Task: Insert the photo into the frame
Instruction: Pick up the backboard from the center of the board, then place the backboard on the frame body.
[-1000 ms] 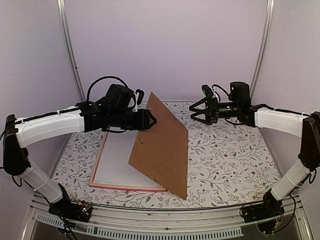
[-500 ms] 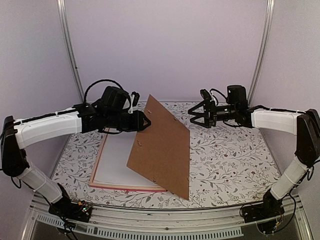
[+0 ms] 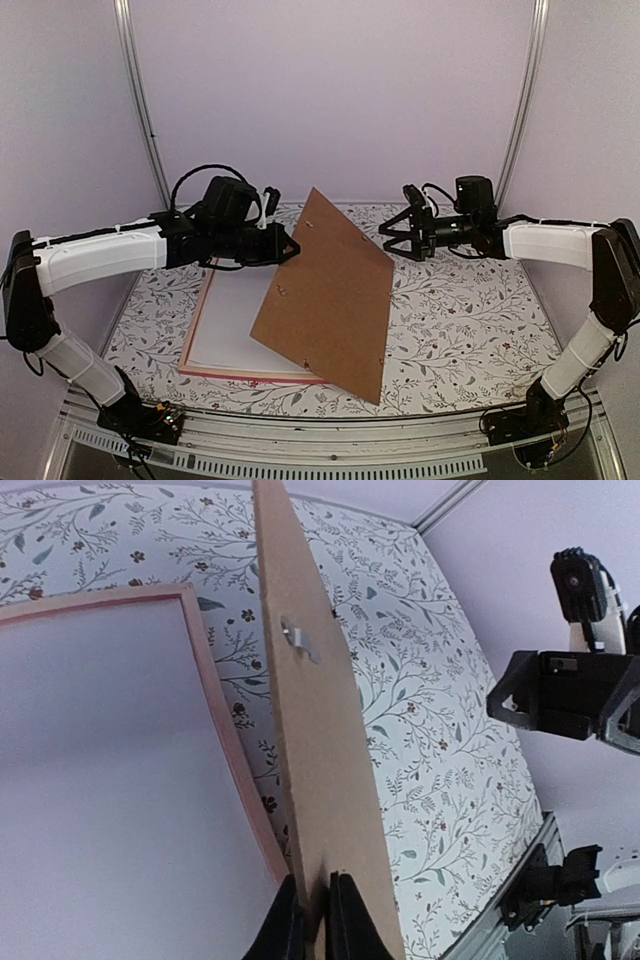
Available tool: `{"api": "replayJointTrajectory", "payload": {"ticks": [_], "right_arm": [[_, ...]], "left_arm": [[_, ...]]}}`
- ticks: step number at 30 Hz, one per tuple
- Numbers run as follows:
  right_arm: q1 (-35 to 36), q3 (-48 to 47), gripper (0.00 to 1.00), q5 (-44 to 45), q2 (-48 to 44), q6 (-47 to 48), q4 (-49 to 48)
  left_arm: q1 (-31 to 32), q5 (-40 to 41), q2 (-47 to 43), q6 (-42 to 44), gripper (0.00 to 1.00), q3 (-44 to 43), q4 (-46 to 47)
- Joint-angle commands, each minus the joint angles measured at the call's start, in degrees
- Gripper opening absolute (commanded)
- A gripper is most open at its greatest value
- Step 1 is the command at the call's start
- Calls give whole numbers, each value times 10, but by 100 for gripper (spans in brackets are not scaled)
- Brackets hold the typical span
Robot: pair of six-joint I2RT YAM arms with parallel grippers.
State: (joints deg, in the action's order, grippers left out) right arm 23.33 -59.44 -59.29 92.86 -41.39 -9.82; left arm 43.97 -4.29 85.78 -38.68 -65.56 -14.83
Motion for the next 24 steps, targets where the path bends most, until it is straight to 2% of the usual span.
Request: {"api": "replayJointTrajectory", "payload": {"ticks": [1, 3, 12, 18, 24], "right_arm": [[-7, 10, 87, -1, -9, 8, 0], [-9, 13, 87, -1, -11, 9, 0], [-25, 20, 87, -5, -36, 9, 3], [-35, 16, 87, -4, -55, 13, 13], [-36, 20, 87, -3, -40, 21, 18]], "left_arm": [[-10, -25, 1, 0, 6, 11, 42], [-13, -34, -8, -6, 0, 19, 56], [-56, -118, -92, -86, 0, 117, 189], [-91, -145, -143, -119, 0, 154, 218], [-154, -192, -206, -171, 0, 205, 255]]}}
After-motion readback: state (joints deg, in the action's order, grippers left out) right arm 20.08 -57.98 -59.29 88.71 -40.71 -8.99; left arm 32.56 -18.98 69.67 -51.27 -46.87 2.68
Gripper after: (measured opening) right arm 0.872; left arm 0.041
